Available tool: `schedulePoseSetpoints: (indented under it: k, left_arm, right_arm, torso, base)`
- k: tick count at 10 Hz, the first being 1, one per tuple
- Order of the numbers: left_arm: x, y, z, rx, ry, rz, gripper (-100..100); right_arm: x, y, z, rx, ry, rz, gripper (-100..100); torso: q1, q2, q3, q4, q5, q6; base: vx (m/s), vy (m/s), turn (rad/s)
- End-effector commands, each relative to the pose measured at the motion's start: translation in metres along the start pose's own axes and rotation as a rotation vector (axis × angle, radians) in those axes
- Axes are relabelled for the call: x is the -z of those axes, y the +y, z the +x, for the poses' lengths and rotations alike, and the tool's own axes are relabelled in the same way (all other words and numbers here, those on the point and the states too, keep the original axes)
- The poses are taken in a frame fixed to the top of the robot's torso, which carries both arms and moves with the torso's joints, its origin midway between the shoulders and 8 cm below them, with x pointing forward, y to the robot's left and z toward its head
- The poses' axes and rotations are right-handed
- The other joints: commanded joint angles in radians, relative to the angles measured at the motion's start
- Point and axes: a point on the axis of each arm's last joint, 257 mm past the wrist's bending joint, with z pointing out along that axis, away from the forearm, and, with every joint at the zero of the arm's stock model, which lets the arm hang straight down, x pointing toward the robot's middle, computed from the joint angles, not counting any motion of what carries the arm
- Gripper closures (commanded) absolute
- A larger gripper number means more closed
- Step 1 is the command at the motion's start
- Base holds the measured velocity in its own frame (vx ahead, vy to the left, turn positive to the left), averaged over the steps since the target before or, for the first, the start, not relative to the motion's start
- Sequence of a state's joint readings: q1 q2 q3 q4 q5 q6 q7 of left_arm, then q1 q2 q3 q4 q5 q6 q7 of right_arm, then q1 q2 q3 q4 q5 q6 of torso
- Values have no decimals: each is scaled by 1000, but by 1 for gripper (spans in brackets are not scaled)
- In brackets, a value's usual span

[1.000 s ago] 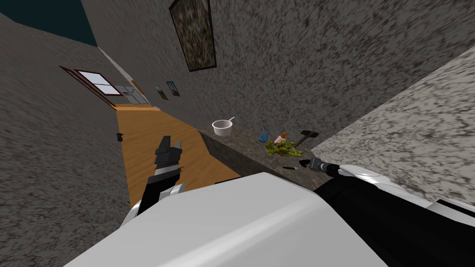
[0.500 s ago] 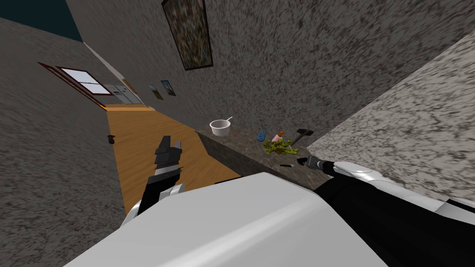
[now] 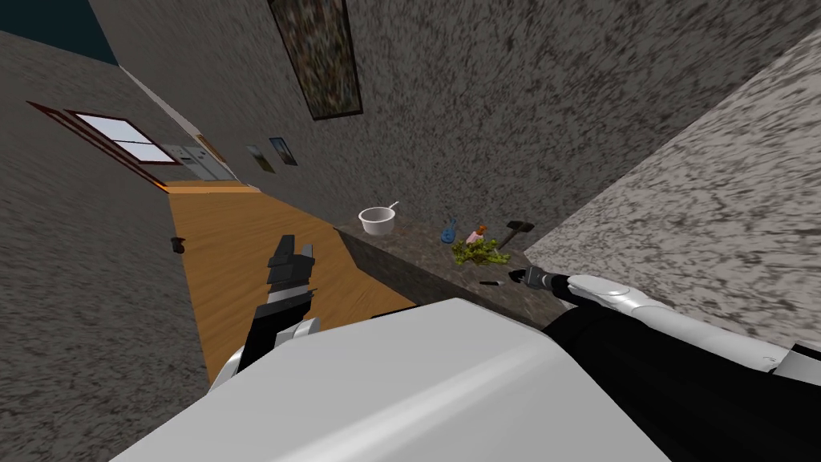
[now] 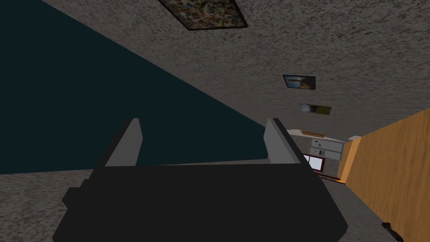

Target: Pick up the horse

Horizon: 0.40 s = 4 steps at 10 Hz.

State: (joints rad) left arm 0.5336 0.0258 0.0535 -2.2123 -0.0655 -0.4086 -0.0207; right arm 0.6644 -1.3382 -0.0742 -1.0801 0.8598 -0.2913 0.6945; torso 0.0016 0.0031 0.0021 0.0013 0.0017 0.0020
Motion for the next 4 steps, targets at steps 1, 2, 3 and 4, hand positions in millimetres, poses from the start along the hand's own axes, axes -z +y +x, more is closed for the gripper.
schedulePoseSetpoints:
  k: [1, 2, 3, 4]
  left_arm:
    - [0, 0, 0, 0, 0, 0, 0]
    - [0, 0, 0, 0, 0, 0, 0]
    - [0, 0, 0, 0, 0, 0, 0]
    - [0, 0, 0, 0, 0, 0, 0]
  right_arm:
    - [0, -2, -7, -5, -6, 1, 100]
    - [0, -3, -14, -1, -13, 1, 100]
    - [-1, -2, -9, 1, -9, 0, 100]
    - [-1, -3, -10, -1, -10, 0, 0]
  torso:
    - [0, 0, 0, 0, 0, 0]
    - [0, 0, 0, 0, 0, 0]
    - [1, 0, 0, 0, 0, -1]
    - [1, -1, 0, 0, 0, 0]
  base:
    - [-14, -10, -21]
    - [-11, -10, -33]
    - [0, 0, 0]
    - [0, 0, 0]
